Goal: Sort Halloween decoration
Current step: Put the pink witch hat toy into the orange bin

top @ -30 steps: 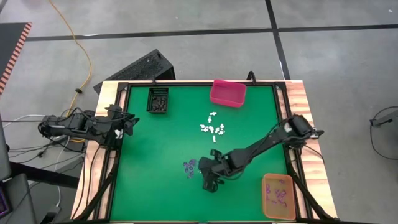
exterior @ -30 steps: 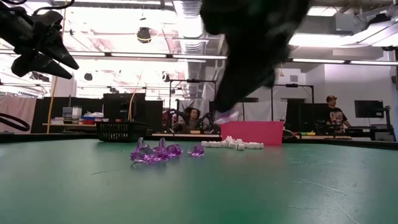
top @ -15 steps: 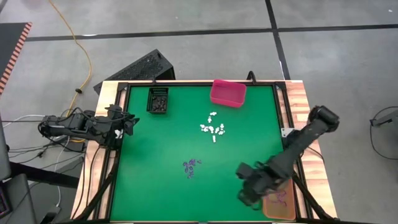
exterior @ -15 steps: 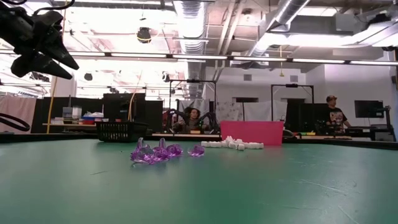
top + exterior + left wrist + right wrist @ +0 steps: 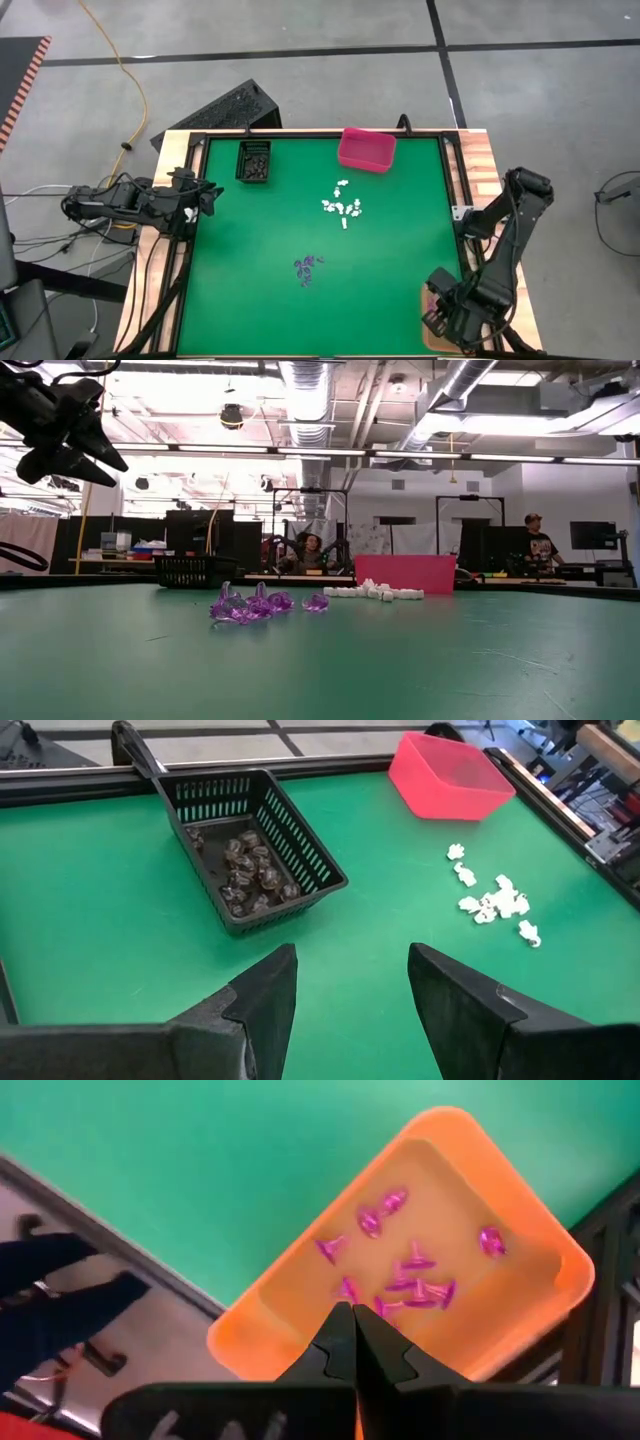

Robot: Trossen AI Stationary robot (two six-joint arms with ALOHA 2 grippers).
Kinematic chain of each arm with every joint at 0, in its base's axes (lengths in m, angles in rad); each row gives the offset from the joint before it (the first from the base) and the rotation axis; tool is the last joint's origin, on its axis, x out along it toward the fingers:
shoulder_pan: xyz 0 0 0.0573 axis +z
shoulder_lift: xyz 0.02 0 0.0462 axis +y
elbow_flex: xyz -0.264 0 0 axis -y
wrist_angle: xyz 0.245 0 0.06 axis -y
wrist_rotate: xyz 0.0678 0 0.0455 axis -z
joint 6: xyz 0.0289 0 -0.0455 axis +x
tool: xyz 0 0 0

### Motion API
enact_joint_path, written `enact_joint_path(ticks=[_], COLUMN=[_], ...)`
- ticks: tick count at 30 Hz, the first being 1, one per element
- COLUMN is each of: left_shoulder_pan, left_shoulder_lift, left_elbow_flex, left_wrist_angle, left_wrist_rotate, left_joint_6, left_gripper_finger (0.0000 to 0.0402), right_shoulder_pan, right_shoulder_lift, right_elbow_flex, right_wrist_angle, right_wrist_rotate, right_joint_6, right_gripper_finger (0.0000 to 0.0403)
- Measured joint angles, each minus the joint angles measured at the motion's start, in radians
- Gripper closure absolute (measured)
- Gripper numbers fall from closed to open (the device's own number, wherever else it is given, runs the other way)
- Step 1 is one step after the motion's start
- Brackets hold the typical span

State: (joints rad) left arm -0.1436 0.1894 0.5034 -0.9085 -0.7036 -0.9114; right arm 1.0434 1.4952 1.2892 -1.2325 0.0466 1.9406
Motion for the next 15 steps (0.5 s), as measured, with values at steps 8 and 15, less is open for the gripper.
enact_joint_path(ticks=[8,15], left_shoulder_pan=[0.0,0.0], left_shoulder_lift=[0.0,0.0], left_elbow_flex=[0.0,0.0], left_wrist_angle=[0.0,0.0], left_wrist_rotate=[-0.007,-0.016], left_joint_6=[-0.013,-0.018], left_gripper_finger=[0.0219,0.0219], right_shoulder_pan=[0.002,0.003], right_shoulder_lift=[0.016,0.016], right_elbow_flex=[-0.068,-0.078], right_wrist_angle=[0.003,0.004], right_wrist_rotate=[-0.024,-0.029], right_joint_6=[-0.008,-0.038], right_gripper_finger=[0.0325,0.0269])
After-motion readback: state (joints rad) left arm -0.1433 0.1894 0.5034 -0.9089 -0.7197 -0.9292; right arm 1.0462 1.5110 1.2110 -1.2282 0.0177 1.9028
